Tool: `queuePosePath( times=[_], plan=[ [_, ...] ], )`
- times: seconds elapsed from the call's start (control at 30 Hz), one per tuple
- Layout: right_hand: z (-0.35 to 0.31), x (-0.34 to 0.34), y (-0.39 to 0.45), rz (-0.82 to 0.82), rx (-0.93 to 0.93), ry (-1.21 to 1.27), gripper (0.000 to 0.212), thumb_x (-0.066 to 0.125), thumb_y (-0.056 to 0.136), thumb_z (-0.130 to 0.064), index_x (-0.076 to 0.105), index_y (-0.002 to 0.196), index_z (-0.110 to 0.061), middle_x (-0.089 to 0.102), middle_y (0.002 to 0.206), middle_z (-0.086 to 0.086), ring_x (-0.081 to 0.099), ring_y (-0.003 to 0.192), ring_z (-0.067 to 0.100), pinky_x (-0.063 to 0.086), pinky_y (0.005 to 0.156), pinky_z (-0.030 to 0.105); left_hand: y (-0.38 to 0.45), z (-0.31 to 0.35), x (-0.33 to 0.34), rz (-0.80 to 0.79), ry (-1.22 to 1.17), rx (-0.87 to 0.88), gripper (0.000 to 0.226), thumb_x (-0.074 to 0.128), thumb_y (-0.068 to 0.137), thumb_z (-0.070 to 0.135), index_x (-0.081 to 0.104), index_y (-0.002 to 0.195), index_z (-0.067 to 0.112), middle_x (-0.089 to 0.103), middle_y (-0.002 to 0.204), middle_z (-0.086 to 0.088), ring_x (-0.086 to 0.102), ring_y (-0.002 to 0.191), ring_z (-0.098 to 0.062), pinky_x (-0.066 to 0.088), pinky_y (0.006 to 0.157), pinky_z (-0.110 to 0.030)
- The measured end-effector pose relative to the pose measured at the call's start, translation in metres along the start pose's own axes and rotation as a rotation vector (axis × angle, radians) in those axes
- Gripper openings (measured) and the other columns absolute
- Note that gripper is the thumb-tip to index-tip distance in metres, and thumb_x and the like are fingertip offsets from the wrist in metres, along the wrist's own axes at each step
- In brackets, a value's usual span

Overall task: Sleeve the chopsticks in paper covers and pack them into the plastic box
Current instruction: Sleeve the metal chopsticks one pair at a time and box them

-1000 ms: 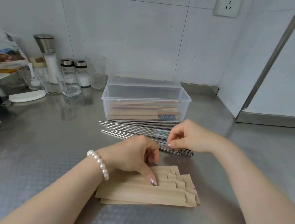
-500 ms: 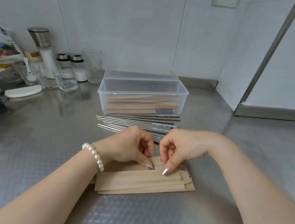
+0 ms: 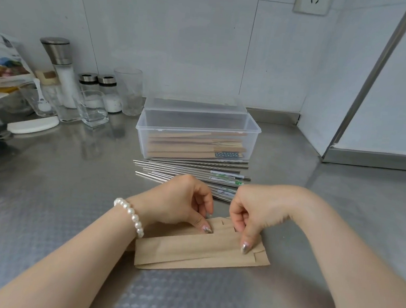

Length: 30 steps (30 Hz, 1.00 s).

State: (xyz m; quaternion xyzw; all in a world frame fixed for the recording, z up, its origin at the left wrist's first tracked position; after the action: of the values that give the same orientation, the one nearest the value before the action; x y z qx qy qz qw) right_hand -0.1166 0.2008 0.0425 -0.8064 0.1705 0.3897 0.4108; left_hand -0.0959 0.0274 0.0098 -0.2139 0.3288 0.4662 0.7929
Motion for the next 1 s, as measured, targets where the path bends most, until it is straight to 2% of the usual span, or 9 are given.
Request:
queuePosePath(
  times=[0.07,0.17,0.27,0.4,0.47,0.57,0.67,0.77,1.0],
  plan=[
    [0.003,-0.004,-0.003,0.053,-0.049,0.063,0.022,0.083,0.065,-0.025,0.062,0.062,-0.02,0.053,0.047,-0.014,0.045,0.048,-0.001,0.035,0.052,0.016,0.0,-0.001,-0.001,0.034,-0.01,0.002,0.021,0.083,0.061,0.018,0.064,0.072,0.02,0.064,0.066,0.005,0.055,0.056,0.002,0.045,0.059,-0.013],
    [0.011,-0.011,-0.004,0.186,-0.111,0.249,0.016,0.08,0.07,-0.021,0.065,0.065,-0.015,0.056,0.056,-0.011,0.045,0.054,0.001,0.039,0.057,0.022,-0.002,0.001,-0.005,0.204,-0.032,0.042,0.015,0.074,0.071,0.032,0.065,0.067,0.02,0.065,0.064,0.005,0.056,0.058,-0.003,0.048,0.063,-0.019],
    [0.018,-0.012,-0.001,0.246,-0.11,0.386,0.017,0.077,0.073,-0.015,0.062,0.064,-0.015,0.056,0.056,-0.004,0.049,0.054,0.006,0.042,0.053,0.023,-0.007,0.005,-0.016,0.38,-0.089,0.069,0.035,0.062,0.077,0.052,0.066,0.067,0.019,0.068,0.066,0.001,0.063,0.065,-0.016,0.052,0.069,-0.029],
    [0.024,-0.013,-0.003,0.233,-0.067,0.442,0.016,0.075,0.074,-0.006,0.062,0.069,-0.014,0.061,0.05,-0.007,0.053,0.048,0.003,0.041,0.046,0.018,-0.018,0.005,-0.035,0.492,0.013,0.063,0.039,0.065,0.07,0.06,0.068,0.072,0.022,0.069,0.069,0.006,0.063,0.071,-0.007,0.05,0.07,-0.022],
    [0.026,-0.015,-0.002,0.299,-0.072,0.517,0.014,0.074,0.074,-0.003,0.064,0.072,-0.013,0.064,0.053,-0.006,0.055,0.049,0.005,0.042,0.044,0.018,-0.022,0.007,-0.037,0.498,0.043,0.044,0.041,0.073,0.059,0.057,0.069,0.079,0.022,0.068,0.075,0.011,0.062,0.076,-0.002,0.048,0.072,-0.015],
    [0.022,-0.014,0.003,0.382,-0.106,0.642,0.012,0.072,0.075,-0.002,0.066,0.073,-0.012,0.066,0.055,-0.002,0.055,0.047,0.01,0.043,0.041,0.019,-0.02,0.013,-0.029,0.42,0.111,0.046,0.064,0.079,0.044,0.058,0.066,0.098,0.025,0.063,0.091,0.021,0.059,0.087,0.004,0.045,0.081,-0.012],
    [0.015,-0.009,0.011,0.425,-0.131,0.728,0.01,0.07,0.078,-0.001,0.065,0.076,-0.009,0.064,0.051,-0.002,0.056,0.042,0.009,0.041,0.037,0.018,-0.012,0.015,-0.014,0.364,0.207,0.062,0.06,0.083,0.053,0.041,0.064,0.107,0.024,0.06,0.095,0.019,0.057,0.089,0.002,0.04,0.08,-0.005],
    [0.013,-0.006,0.016,0.485,-0.146,0.793,0.013,0.067,0.079,0.003,0.063,0.075,-0.009,0.063,0.049,-0.003,0.056,0.04,0.009,0.041,0.037,0.018,-0.008,0.012,-0.01,0.415,0.278,0.082,0.048,0.082,0.061,0.028,0.066,0.106,0.021,0.062,0.094,0.013,0.054,0.086,0.0,0.034,0.076,0.001],
    [0.009,-0.004,0.019,0.533,-0.165,0.822,0.013,0.07,0.076,0.003,0.063,0.071,-0.007,0.064,0.051,0.002,0.055,0.038,0.011,0.041,0.035,0.019,-0.004,0.01,-0.005,0.434,0.231,0.087,0.043,0.079,0.064,0.035,0.067,0.103,0.019,0.059,0.089,0.014,0.053,0.081,-0.002,0.035,0.072,-0.001]
  ],
)
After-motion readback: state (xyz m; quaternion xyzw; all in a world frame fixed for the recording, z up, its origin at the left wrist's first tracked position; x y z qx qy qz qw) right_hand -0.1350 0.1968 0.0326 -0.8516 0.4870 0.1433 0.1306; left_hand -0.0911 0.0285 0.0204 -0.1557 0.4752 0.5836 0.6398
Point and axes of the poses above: each hand's wrist, its own y-axis towards the middle knuckle, its own x-axis out of the palm, z = x × y, the point moved 1 cm from there along y, towards the middle knuckle
